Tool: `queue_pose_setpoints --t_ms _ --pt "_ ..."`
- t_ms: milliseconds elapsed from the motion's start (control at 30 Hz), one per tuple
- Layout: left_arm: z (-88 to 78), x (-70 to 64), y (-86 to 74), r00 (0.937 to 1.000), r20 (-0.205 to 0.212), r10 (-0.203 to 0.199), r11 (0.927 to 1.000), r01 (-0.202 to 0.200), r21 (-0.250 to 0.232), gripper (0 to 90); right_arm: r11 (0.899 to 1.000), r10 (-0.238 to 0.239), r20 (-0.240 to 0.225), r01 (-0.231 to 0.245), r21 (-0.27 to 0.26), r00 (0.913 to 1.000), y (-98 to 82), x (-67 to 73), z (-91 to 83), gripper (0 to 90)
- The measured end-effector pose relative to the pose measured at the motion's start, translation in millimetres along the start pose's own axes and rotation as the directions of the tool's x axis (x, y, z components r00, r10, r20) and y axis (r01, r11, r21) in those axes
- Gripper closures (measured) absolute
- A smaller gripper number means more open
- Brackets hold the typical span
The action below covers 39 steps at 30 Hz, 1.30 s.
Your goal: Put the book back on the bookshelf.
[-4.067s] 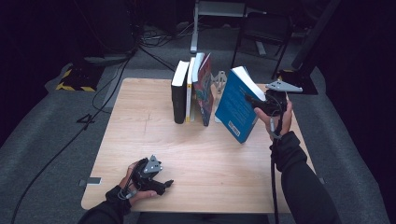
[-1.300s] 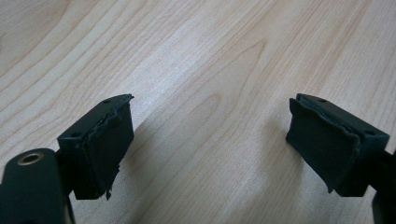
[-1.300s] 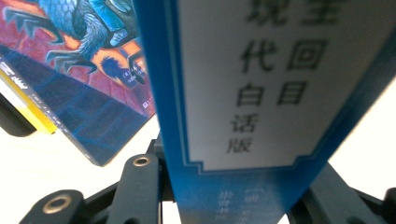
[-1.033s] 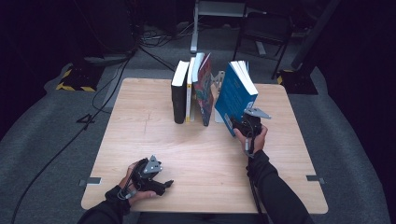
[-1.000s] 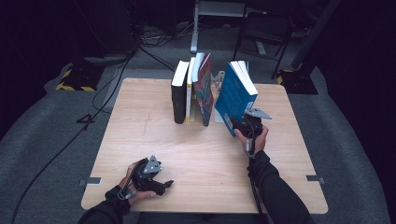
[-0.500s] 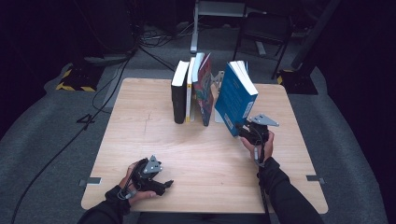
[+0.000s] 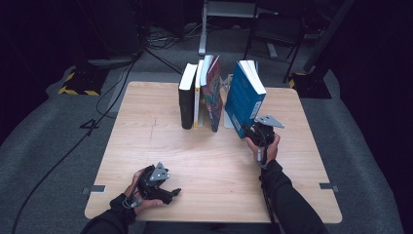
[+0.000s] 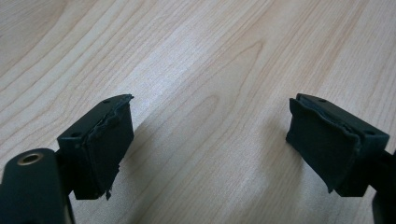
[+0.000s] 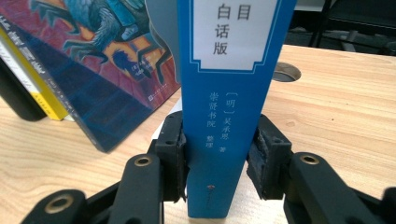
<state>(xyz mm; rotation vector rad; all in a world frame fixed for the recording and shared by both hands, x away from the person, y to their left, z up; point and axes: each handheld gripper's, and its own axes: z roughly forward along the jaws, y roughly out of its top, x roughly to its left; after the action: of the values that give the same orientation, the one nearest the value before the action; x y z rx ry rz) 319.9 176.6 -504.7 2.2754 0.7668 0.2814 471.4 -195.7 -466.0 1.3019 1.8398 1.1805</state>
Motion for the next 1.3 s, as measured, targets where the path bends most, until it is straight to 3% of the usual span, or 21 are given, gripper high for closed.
queue_pose_setpoints --t_ms 667,767,1067,1200,1300 --pt "0.2 0.1 0.2 1.0 0.002 0.002 1.0 -0.002 0.0 14.4 1.0 -0.009 0.02 0.008 0.023 0.9998 6.9 5.3 9.3 60.0" --pt "0.2 0.1 0.2 1.0 0.003 0.003 1.0 -0.003 0.0 14.4 1.0 -0.007 0.021 0.006 0.023 0.9998 8.2 7.2 7.8 56.6" --pt "0.4 0.1 0.5 1.0 0.004 0.003 1.0 -0.003 0.002 14.4 0.998 -0.069 0.005 0.069 -0.011 0.9976 28.4 5.2 -4.4 55.2" --pt "0.5 0.0 0.4 1.0 0.004 0.002 1.0 -0.002 0.0 14.4 0.995 -0.097 -0.015 0.097 -0.009 0.9952 35.7 2.8 -8.6 51.5" --pt "0.4 0.1 0.5 1.0 0.004 0.003 1.0 -0.003 0.001 14.4 0.994 -0.113 -0.055 0.113 -0.005 0.9921 40.2 -0.9 -13.1 47.5"
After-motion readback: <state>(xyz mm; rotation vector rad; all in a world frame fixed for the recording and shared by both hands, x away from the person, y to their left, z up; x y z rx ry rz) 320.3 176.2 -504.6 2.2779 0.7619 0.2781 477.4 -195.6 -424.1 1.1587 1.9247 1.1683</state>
